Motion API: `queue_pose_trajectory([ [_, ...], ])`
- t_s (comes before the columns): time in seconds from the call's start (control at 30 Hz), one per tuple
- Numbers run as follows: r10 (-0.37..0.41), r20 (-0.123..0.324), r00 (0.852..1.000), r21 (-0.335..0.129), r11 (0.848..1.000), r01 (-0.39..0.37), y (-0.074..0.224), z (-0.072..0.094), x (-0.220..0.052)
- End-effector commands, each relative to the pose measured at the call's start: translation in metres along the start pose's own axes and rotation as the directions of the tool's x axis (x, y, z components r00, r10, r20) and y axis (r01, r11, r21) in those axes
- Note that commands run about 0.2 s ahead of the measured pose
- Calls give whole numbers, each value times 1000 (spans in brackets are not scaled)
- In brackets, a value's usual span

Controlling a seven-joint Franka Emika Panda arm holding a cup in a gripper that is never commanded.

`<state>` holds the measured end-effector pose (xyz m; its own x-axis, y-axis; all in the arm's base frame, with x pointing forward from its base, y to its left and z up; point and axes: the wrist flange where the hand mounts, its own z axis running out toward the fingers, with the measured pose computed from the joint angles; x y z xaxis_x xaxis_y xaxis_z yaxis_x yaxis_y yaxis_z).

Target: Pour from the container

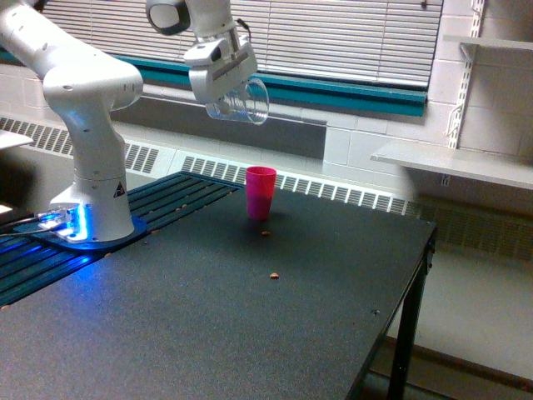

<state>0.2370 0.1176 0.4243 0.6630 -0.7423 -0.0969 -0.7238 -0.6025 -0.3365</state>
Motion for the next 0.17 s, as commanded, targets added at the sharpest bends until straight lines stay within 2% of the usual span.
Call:
queue_pose_trajectory([
  [0.03,-55,4,998,-51,997,55,11,19,-2],
  [0.17,-72,10,997,-36,997,72,9,22,-7],
])
